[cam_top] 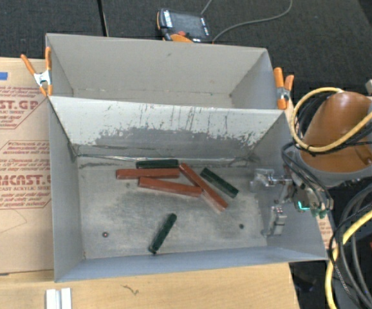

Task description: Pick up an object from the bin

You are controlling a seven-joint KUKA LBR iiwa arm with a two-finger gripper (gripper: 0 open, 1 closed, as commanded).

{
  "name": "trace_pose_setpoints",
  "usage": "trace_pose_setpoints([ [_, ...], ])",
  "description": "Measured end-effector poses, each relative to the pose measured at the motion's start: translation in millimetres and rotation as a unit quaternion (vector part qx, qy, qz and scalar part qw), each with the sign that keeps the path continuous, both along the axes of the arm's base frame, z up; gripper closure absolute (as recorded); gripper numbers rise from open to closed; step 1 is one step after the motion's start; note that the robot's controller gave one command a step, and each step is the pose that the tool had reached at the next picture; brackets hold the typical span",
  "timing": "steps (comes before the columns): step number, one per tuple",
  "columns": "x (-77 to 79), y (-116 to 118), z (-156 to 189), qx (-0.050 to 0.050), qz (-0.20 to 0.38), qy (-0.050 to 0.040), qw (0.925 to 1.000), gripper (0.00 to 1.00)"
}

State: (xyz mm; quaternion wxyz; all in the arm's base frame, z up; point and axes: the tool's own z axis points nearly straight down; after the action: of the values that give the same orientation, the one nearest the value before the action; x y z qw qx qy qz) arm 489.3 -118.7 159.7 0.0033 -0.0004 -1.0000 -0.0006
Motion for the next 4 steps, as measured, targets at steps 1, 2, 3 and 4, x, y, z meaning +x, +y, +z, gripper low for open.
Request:
trace_pose_setpoints([
  [1,16.0,36.6,-87.1,0.001,0.07,-0.001,0.9976,0.0],
  [2,6.1,156.3,-81.1,0.002,0.16,-0.0032,0.9871,0.0],
  [3,24.9,227.6,-89.3,0.002,0.359,-0.0056,0.9333,0.0],
  [4,24.2,226.9,-89.5,0.001,0.359,-0.0041,0.9335,1.0],
])
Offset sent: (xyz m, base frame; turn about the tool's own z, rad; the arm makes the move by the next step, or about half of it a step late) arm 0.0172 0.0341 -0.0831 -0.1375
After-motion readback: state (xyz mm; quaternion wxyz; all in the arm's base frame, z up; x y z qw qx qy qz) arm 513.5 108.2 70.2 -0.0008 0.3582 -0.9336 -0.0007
